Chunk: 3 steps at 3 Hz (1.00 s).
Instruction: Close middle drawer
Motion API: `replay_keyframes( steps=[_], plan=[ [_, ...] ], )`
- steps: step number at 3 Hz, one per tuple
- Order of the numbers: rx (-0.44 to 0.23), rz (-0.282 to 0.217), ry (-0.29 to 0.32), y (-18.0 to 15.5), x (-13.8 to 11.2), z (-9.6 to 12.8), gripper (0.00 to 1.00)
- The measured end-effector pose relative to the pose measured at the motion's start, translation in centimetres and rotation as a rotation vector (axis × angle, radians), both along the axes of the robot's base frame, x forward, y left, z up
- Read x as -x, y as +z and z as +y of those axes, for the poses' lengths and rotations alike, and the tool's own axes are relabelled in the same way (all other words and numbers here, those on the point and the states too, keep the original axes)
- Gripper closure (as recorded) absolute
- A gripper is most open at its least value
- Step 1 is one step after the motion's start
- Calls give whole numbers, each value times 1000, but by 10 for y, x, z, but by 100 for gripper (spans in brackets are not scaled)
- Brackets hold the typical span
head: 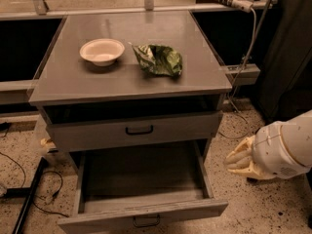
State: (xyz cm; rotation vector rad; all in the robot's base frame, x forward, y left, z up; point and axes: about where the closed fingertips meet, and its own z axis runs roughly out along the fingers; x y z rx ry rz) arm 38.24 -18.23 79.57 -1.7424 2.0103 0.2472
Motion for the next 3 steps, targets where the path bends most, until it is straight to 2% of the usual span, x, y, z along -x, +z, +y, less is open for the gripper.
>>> replay_keyframes(
  steps=[1, 2, 3],
  plan=[
    [-35, 54, -8, -34, 4, 11, 100],
    [-64, 119, -23, -97, 8, 24, 100],
    [-82, 127, -38, -157, 5, 34, 100]
  ],
)
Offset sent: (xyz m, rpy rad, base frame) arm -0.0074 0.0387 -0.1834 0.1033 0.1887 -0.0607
